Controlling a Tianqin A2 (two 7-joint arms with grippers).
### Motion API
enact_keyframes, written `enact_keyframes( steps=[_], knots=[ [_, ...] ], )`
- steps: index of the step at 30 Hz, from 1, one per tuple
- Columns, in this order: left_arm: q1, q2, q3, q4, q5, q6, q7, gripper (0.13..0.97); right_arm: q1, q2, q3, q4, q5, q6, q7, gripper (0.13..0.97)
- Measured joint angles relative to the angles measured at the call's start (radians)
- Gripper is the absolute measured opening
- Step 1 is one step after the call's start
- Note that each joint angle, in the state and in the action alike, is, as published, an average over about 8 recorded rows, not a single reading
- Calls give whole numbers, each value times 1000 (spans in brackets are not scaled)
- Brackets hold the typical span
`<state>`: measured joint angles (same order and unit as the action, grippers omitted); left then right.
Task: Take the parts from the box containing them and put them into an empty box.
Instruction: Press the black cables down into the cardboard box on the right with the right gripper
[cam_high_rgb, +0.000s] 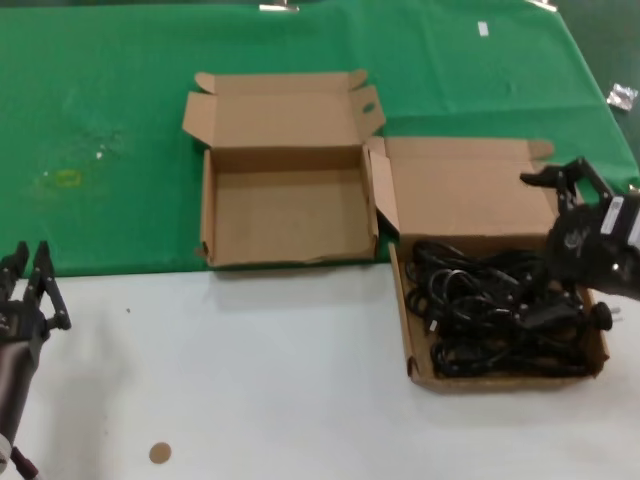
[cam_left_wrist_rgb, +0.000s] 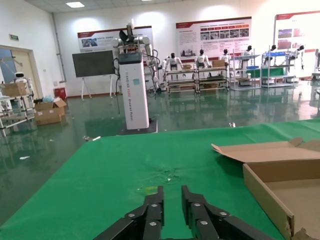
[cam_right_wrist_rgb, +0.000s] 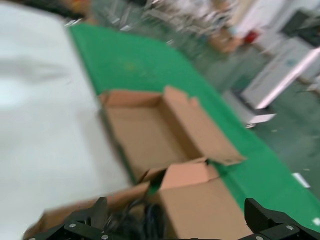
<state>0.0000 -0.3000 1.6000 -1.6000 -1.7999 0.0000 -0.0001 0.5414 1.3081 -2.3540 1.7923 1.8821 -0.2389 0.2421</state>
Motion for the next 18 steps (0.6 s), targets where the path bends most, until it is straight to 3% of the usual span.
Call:
enact_keyframes(
  steps=[3, 10, 18],
  knots=[
    [0, 0, 0, 0, 0, 0, 0, 216, 15, 3, 38, -13, -92, -123, 41, 966],
    [0, 0, 0, 0, 0, 0, 0, 193, 45, -55, 122, -76, -237, -379, 30, 966],
    [0, 0, 0, 0, 0, 0, 0, 155, 45, -157, 189, -141, -340, -533, -3, 966]
  ],
)
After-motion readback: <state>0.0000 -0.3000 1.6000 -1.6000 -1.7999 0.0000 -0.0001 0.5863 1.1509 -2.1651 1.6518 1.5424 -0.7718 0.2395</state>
